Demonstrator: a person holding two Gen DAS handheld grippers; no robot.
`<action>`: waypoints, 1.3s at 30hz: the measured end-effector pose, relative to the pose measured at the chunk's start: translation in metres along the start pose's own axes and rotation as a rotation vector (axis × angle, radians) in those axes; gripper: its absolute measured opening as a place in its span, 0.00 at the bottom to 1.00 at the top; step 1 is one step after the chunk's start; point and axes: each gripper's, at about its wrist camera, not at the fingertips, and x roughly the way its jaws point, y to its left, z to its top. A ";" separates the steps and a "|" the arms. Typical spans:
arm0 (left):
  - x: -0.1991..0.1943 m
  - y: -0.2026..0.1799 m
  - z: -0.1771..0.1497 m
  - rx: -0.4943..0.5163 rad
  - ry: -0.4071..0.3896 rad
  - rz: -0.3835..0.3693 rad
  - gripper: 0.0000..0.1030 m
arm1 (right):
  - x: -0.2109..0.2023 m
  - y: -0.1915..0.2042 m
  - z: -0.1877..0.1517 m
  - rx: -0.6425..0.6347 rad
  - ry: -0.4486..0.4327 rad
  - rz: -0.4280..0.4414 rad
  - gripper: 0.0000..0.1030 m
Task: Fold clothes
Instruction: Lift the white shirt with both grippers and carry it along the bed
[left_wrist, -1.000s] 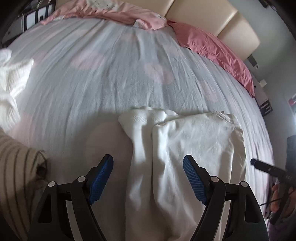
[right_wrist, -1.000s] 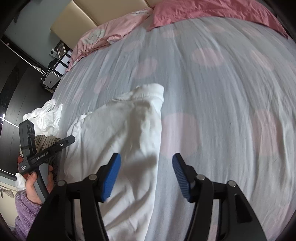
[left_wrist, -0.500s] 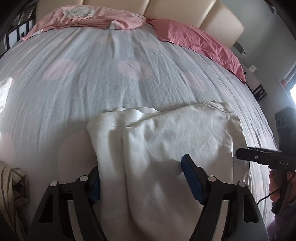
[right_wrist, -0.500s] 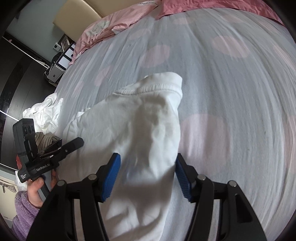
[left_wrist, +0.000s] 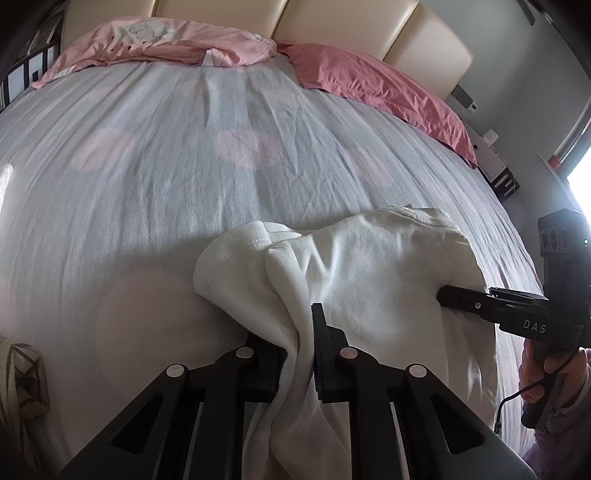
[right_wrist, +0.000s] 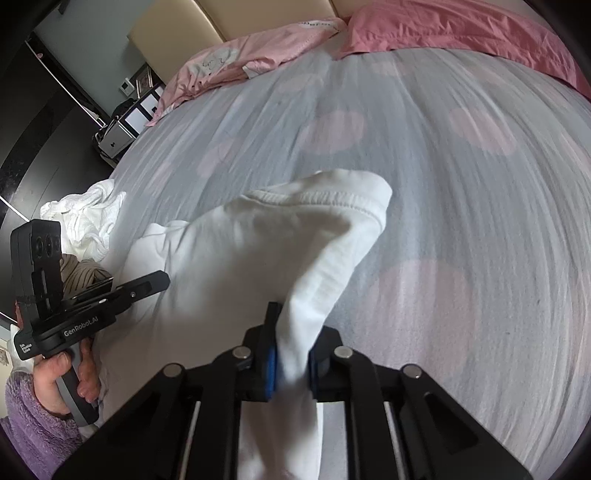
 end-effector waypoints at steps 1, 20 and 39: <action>-0.003 -0.001 0.001 0.003 -0.007 -0.004 0.13 | -0.003 0.001 -0.001 0.000 -0.007 -0.001 0.10; -0.138 -0.075 0.000 0.220 -0.173 -0.185 0.11 | -0.157 0.065 -0.031 -0.097 -0.245 -0.045 0.08; -0.262 -0.317 -0.031 0.480 -0.247 -0.478 0.11 | -0.438 0.010 -0.123 -0.086 -0.581 -0.321 0.08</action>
